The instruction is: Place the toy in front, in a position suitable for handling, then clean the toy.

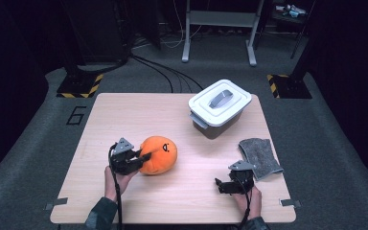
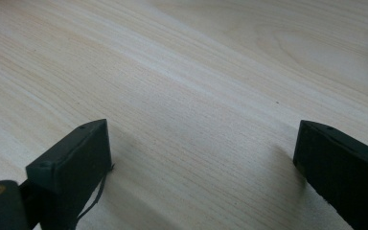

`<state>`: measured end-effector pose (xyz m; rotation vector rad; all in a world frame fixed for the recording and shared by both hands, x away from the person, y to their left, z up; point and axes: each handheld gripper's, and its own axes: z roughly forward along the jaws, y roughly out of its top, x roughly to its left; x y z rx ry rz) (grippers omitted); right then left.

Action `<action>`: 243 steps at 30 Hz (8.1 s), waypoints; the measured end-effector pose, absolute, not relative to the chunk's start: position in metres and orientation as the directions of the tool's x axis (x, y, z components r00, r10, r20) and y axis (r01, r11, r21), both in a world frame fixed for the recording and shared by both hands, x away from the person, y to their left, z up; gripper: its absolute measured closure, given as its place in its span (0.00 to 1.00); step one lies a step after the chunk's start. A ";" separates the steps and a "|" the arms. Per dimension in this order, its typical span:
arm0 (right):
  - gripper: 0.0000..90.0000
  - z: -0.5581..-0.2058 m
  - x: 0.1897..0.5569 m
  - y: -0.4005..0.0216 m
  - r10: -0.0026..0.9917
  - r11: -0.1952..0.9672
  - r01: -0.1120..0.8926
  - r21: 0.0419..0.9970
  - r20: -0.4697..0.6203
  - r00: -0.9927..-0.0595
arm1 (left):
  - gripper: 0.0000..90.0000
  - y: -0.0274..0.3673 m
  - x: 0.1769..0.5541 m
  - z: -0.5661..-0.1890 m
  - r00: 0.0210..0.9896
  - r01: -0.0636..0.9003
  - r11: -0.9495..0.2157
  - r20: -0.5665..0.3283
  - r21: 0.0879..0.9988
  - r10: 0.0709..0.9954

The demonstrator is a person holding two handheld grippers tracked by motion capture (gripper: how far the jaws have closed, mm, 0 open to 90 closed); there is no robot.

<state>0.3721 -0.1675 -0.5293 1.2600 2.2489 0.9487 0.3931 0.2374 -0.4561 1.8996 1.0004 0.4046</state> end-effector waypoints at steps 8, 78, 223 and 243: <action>0.06 -0.529 0.372 -0.167 0.855 0.366 0.589 0.720 -0.010 -0.518 | 0.76 0.224 0.401 -0.457 0.644 0.477 -0.265 -0.129 0.838 0.754; 0.06 -0.529 0.373 -0.167 0.862 0.355 0.594 0.722 -0.007 -0.506 | 0.41 0.217 0.367 -0.489 0.614 0.542 -0.222 -0.202 0.811 0.763; 0.53 -0.437 0.416 -0.061 0.695 0.456 0.445 0.771 0.004 -0.719 | 0.79 0.160 0.400 -0.479 0.714 0.528 -0.322 -0.205 0.786 0.669; 0.85 -0.422 0.415 -0.082 0.746 0.400 0.477 0.783 0.024 -0.666 | 0.80 0.162 0.396 -0.483 0.736 0.504 -0.323 -0.202 0.801 0.646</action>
